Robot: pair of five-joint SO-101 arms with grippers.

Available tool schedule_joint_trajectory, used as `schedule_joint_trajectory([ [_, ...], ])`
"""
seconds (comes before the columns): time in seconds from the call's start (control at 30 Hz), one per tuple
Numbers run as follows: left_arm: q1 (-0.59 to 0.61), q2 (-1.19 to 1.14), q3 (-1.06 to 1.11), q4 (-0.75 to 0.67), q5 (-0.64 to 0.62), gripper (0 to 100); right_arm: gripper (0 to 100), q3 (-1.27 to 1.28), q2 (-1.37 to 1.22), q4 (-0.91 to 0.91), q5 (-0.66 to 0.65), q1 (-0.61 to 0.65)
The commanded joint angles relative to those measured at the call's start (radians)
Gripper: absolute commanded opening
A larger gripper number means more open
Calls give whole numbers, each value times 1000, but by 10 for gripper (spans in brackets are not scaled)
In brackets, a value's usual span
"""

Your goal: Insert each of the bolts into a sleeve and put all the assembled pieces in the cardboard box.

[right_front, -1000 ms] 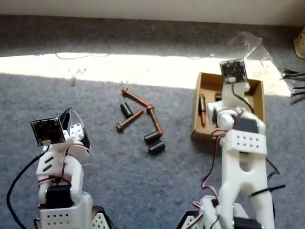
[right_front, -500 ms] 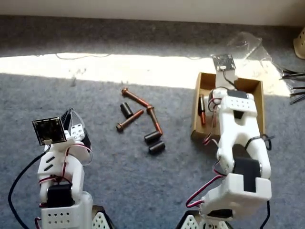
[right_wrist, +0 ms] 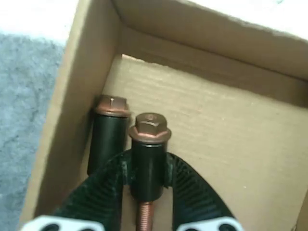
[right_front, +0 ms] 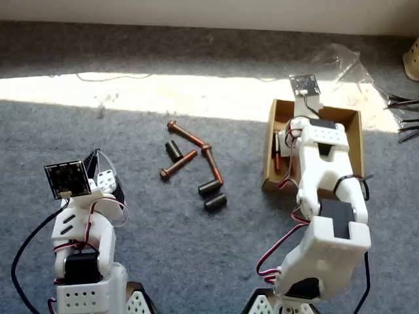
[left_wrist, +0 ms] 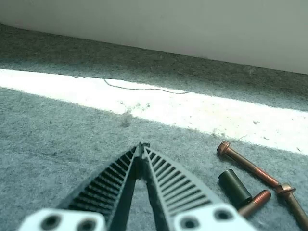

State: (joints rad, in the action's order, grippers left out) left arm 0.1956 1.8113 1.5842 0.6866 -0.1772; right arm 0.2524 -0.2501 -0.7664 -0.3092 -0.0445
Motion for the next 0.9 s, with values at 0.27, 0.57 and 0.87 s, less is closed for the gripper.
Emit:
schedule_joint_trajectory([
  [0.27,7,12,-7,-21,8,14,178,-58,21,-1,-6,-8],
  [0.57,7,12,-7,-21,8,14,178,-82,174,-2,-6,-4],
  [0.87,7,12,-7,-21,8,14,178,-59,512,-240,-8,154],
])
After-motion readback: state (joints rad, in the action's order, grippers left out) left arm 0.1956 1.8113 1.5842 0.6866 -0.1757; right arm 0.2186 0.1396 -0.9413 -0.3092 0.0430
